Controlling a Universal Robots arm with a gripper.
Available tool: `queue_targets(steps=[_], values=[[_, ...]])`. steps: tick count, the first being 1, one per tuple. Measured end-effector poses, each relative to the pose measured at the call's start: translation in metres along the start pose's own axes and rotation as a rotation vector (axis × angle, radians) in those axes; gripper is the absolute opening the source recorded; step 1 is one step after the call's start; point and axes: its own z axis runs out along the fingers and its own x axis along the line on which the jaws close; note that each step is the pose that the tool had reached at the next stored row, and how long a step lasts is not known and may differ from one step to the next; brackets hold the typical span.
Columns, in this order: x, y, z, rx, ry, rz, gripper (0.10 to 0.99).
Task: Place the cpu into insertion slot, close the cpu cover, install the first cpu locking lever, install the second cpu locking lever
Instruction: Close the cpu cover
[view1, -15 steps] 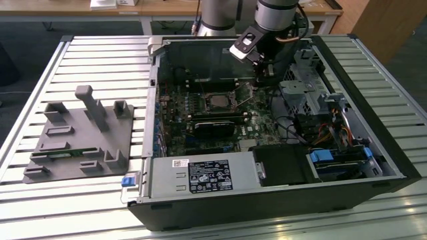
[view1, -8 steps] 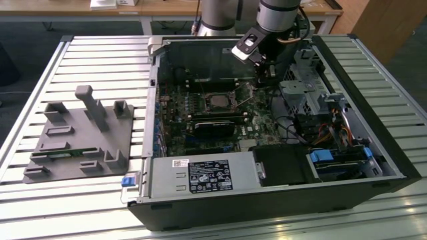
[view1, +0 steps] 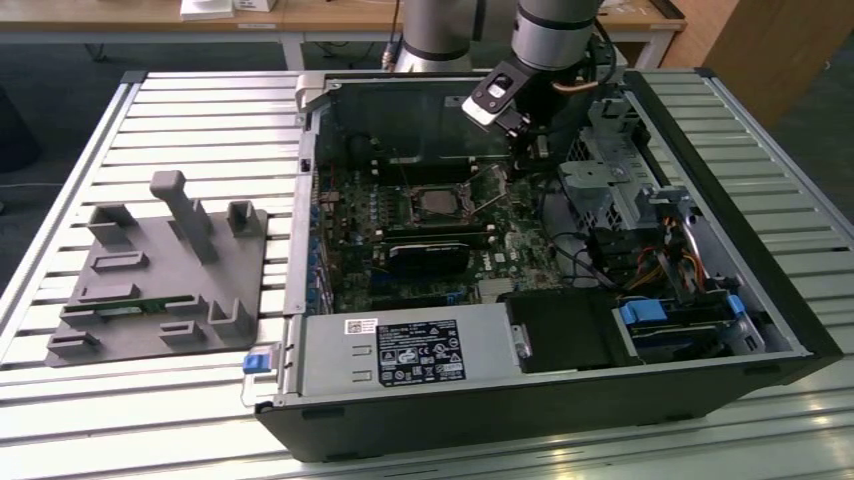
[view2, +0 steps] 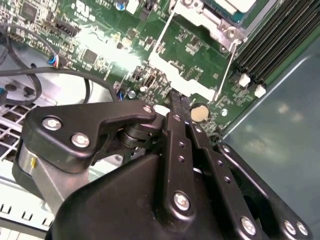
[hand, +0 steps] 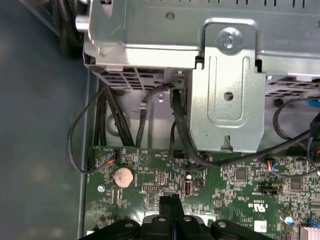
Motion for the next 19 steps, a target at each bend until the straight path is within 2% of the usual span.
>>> queue_targets(steps=[9, 13, 14, 19], values=[[0.0005, -0.0133, -0.0026, 0.000, 0.0005, 0.000, 0.106], [0.0007, -0.0217, -0.0029, 0.000, 0.0004, 0.000, 0.106], [0.0008, -0.0282, -0.0030, 0.000, 0.0004, 0.000, 0.106], [0.0011, -0.0385, -0.0032, 0.000, 0.0004, 0.000, 0.106]])
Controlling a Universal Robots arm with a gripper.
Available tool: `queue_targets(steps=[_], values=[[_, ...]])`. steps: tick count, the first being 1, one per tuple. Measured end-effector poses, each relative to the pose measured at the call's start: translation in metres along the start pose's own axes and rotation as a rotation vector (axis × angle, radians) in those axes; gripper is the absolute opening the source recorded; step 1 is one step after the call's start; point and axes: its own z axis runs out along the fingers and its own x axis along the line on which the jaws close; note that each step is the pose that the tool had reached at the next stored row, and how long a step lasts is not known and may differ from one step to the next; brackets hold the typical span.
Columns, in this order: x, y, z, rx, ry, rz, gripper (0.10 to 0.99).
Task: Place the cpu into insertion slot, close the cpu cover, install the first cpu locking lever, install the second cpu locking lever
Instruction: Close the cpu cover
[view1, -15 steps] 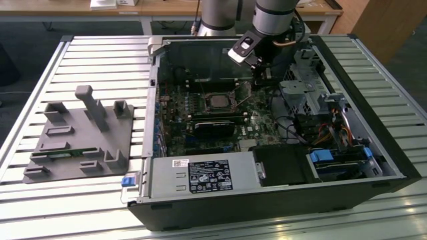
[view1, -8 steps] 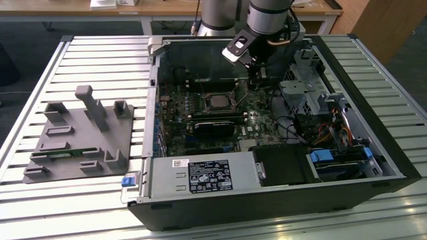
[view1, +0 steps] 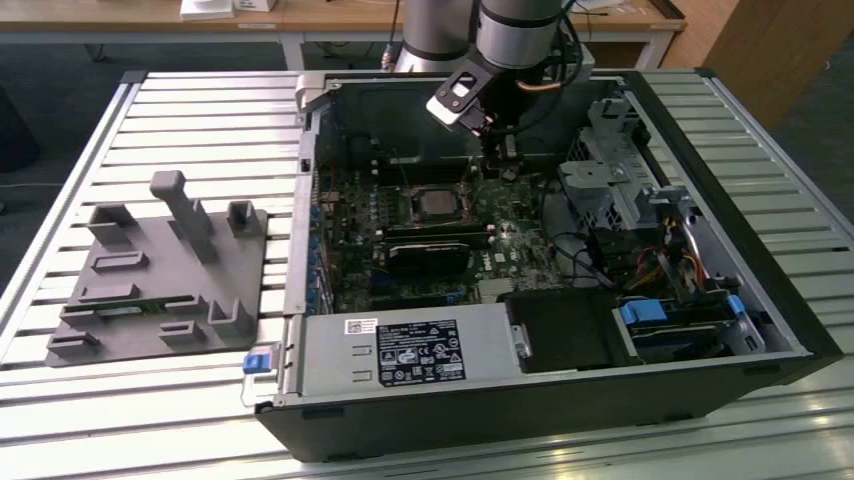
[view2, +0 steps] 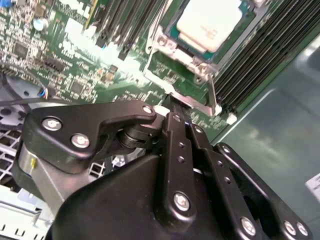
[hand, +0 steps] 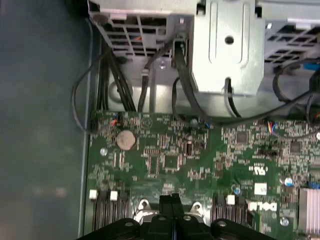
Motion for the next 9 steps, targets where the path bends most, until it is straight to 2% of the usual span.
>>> queue_targets(steps=[9], values=[[0.0003, -0.0116, -0.0001, 0.000, 0.0000, 0.000, 0.106]])
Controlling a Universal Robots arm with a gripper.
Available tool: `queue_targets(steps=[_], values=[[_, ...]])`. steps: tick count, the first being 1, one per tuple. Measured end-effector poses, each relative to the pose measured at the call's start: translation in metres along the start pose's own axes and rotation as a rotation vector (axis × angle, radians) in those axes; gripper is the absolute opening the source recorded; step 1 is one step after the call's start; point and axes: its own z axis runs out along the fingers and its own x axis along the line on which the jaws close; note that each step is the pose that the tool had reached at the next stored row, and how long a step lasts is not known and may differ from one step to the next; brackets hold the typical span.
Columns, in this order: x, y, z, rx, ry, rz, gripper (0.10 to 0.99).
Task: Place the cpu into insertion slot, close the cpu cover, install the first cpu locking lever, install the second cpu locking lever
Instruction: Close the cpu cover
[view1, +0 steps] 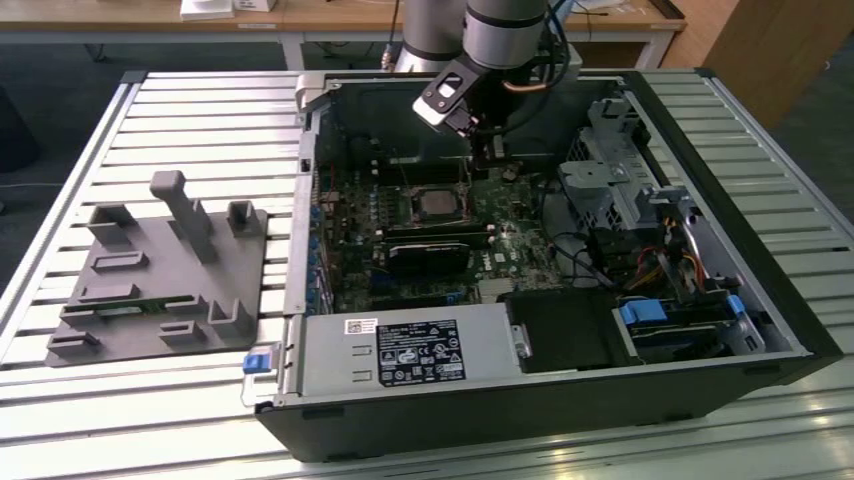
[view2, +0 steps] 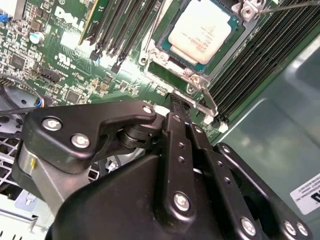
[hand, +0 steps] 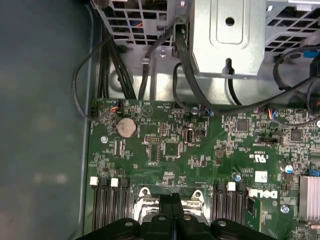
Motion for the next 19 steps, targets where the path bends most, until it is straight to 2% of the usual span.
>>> queue_targets(steps=[5, 11, 16, 19], values=[[0.0001, -0.0033, 0.0005, 0.000, 0.0002, 0.000, 0.106], [-0.0010, -0.0056, 0.0045, 0.000, -0.0001, 0.000, 0.106], [-0.0008, -0.0187, 0.0056, 0.000, -0.0001, 0.000, 0.106], [-0.0008, -0.0222, 0.0085, 0.000, 0.0001, 0.000, 0.106]])
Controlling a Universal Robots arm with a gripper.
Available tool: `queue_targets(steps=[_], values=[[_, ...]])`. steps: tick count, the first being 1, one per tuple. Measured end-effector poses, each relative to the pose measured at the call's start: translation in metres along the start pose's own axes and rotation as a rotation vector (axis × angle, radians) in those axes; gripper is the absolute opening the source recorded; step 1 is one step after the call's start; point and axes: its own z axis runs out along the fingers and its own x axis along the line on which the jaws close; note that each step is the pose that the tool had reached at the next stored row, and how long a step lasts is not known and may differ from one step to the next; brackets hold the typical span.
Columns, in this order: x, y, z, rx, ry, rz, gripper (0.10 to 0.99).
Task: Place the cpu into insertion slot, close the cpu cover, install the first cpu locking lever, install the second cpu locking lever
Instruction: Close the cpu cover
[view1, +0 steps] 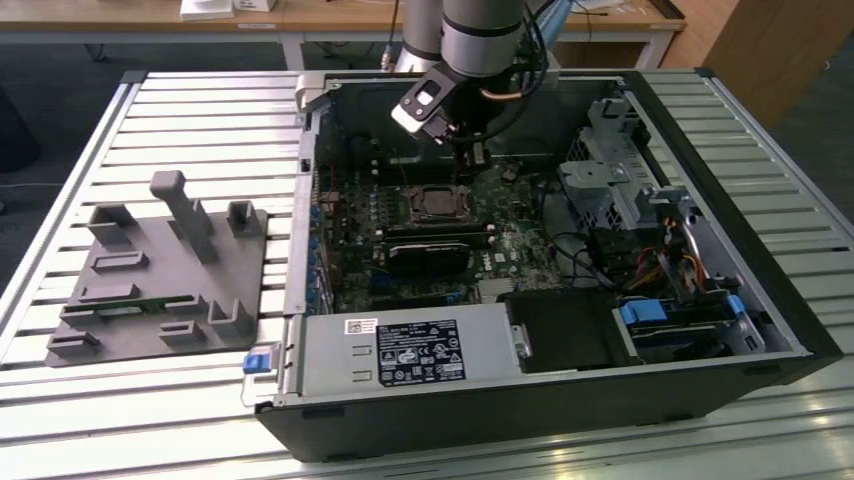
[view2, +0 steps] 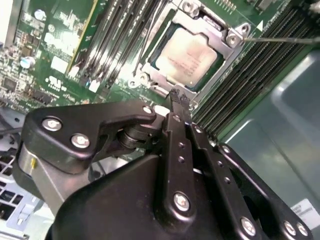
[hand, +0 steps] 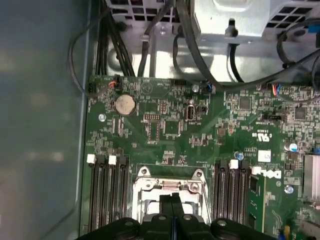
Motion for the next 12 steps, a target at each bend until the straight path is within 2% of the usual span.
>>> queue_targets(steps=[5, 9, 12], values=[[-0.0005, -0.0012, 0.0082, 0.004, 0.0000, 0.000, 0.106], [-0.0002, -0.0107, 0.0085, 0.004, 0.0000, 0.000, 0.106], [-0.0001, -0.0149, 0.0097, 0.004, 0.0000, 0.000, 0.106]])
